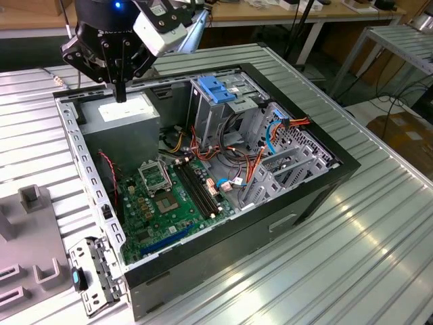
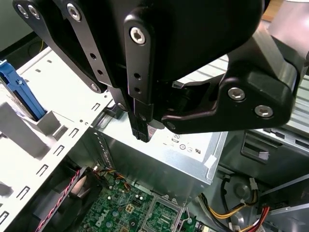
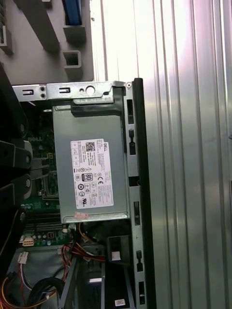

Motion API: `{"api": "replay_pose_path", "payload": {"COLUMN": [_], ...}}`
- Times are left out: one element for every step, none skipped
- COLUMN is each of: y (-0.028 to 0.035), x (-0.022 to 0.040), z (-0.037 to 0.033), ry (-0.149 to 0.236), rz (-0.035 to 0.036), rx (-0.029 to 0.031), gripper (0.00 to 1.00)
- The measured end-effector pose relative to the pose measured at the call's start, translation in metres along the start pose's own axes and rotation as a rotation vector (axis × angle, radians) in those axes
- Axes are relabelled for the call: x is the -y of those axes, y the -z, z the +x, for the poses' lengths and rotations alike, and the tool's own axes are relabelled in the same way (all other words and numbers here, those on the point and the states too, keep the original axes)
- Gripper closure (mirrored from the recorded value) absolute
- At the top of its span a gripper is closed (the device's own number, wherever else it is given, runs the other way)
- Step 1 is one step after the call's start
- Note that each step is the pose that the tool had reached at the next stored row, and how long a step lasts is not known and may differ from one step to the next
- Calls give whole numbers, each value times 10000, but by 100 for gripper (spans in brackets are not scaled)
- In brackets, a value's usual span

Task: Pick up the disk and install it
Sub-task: 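Reach for the disk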

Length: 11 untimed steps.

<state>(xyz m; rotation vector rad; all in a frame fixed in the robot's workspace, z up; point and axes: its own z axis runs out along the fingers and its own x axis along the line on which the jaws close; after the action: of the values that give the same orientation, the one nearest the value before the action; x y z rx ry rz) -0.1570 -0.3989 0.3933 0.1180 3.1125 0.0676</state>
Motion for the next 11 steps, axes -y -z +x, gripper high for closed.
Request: {"api": "replay_pose_path", "payload": {"y": [0, 0, 0, 0, 0, 1, 1, 1, 1, 1, 1], "x": [1, 1, 2, 2, 2, 3, 3, 4, 5, 5, 6], "z": [11, 17, 21, 27, 33, 40, 45, 55, 60, 66, 74], "ry": [0, 0, 0, 0, 0, 0, 0, 0, 1, 0, 0], "rz": [0, 0, 0, 0, 0, 0, 0, 0, 0, 0, 0], "rx": [0, 0, 1, 1, 0, 0, 0, 0, 0, 0, 0], "gripper": [89, 89, 89, 89, 89, 89, 89, 89, 89, 89, 89]}}
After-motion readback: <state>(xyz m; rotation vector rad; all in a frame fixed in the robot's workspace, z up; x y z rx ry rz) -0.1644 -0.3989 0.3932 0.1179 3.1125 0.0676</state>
